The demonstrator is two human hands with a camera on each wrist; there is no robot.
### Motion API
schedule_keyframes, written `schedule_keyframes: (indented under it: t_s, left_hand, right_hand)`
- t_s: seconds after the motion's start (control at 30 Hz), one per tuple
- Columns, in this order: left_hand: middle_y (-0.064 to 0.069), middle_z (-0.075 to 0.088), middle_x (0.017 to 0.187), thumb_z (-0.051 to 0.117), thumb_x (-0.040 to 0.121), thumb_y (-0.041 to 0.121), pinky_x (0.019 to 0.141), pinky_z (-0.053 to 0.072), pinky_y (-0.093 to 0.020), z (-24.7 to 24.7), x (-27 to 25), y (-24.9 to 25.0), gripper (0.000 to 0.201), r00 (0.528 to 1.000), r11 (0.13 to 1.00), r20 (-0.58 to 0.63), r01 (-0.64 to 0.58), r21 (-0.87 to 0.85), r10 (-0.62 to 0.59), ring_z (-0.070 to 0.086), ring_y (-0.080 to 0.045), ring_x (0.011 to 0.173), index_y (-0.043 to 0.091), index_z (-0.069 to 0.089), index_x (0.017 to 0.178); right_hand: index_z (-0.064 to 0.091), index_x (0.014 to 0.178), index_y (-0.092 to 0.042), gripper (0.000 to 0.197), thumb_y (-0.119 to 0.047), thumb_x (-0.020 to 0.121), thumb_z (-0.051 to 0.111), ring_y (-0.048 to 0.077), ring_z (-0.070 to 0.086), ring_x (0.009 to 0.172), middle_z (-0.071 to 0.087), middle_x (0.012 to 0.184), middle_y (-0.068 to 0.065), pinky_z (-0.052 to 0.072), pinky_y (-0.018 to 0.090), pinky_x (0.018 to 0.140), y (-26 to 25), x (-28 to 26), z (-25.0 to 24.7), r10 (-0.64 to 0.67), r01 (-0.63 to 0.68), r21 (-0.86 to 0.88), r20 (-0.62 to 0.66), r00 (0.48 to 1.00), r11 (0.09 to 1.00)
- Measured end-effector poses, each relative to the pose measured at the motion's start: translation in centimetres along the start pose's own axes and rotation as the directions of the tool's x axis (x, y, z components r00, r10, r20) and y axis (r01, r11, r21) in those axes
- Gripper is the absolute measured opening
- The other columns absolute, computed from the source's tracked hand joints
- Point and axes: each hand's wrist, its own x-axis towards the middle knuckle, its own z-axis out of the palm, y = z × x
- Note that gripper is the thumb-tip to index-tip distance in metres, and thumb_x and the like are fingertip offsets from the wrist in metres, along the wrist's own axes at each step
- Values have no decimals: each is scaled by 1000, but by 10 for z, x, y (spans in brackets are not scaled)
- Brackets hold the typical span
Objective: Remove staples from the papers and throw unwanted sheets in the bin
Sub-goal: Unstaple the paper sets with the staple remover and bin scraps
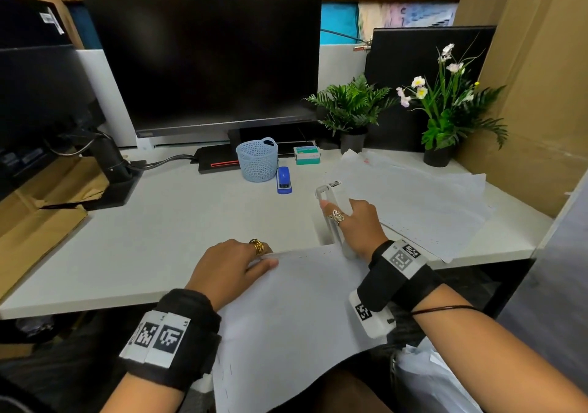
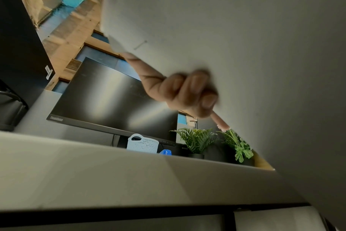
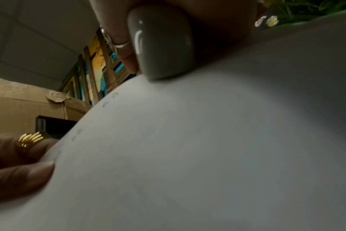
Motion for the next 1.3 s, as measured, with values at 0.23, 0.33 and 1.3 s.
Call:
schedule_keyframes:
  t_s: [0.23,0.33,1.3]
  left_hand:
    - [3,68,92,36,94,54,63,35,-23,1,1,-6,40,1000,1000,7,23,12,-23,58,-13,82,28,61,112]
    - [4,68,94,37,94,53,63,34,-23,1,1,-7,40,1000,1000,3,27,7,-27,57,-13,81,27,62,110]
    - [2,68,89,39,93,55,69,45,-27,12,-13,-36,39,997,998,40,59,22,-60,61,-16,84,28,62,110]
  right_hand:
    - [51,63,-22,32,-37,92,55,8,49,65,52,67,-8,37,20,59,2,8,-24,79,-79,51,-7,997,996]
    - [53,63,-13,37,-35,92,56,14,51,65,55,67,-1,39,23,61,5,6,-26,96,-89,87,-78,992,992]
    - [56,126,-7,66,-52,79,67,24,53,107,58,116,7,39,27,88,-6,60,-13,277,-69,-680,202,940,730]
